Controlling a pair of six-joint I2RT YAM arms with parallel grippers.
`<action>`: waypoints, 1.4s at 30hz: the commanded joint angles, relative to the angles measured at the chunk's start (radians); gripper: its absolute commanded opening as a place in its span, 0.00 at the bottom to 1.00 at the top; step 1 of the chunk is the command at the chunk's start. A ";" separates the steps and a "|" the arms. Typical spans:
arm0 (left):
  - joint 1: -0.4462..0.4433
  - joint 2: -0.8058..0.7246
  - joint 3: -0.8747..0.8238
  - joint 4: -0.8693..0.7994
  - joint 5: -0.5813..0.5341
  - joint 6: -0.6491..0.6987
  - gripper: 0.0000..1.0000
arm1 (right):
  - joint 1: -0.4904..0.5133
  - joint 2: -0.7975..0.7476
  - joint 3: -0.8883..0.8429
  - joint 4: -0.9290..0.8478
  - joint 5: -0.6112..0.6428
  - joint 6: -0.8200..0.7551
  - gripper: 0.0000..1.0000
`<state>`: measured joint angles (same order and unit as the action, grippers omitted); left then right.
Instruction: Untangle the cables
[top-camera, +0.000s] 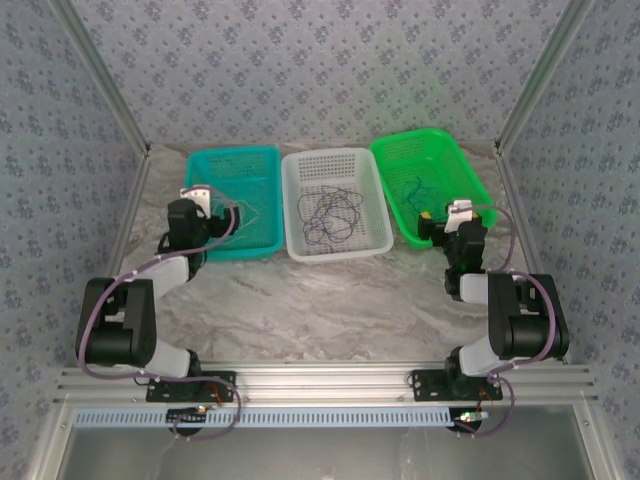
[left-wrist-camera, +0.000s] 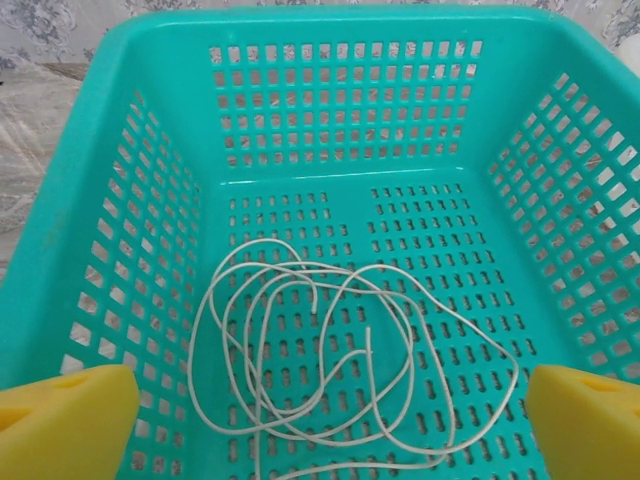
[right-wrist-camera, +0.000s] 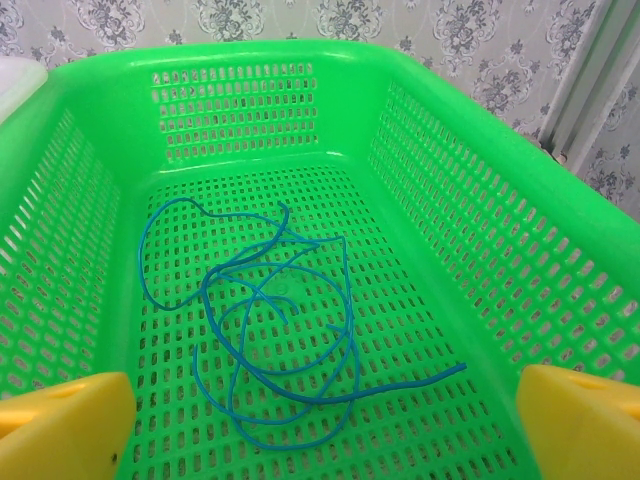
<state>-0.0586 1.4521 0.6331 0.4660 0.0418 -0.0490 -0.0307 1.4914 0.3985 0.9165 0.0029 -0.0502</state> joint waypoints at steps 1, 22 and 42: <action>0.015 -0.045 0.003 -0.035 0.048 0.060 0.99 | -0.008 0.029 -0.007 -0.109 -0.016 0.024 1.00; 0.110 -0.143 -0.088 -0.068 -0.075 0.018 1.00 | -0.008 0.030 -0.008 -0.109 -0.016 0.023 1.00; 0.019 -0.091 -0.008 -0.161 0.065 0.052 1.00 | -0.009 0.029 -0.009 -0.108 -0.014 0.023 1.00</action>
<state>-0.0666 1.3270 0.5804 0.3714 0.0700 -0.0288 -0.0307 1.4914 0.3985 0.9165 0.0032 -0.0502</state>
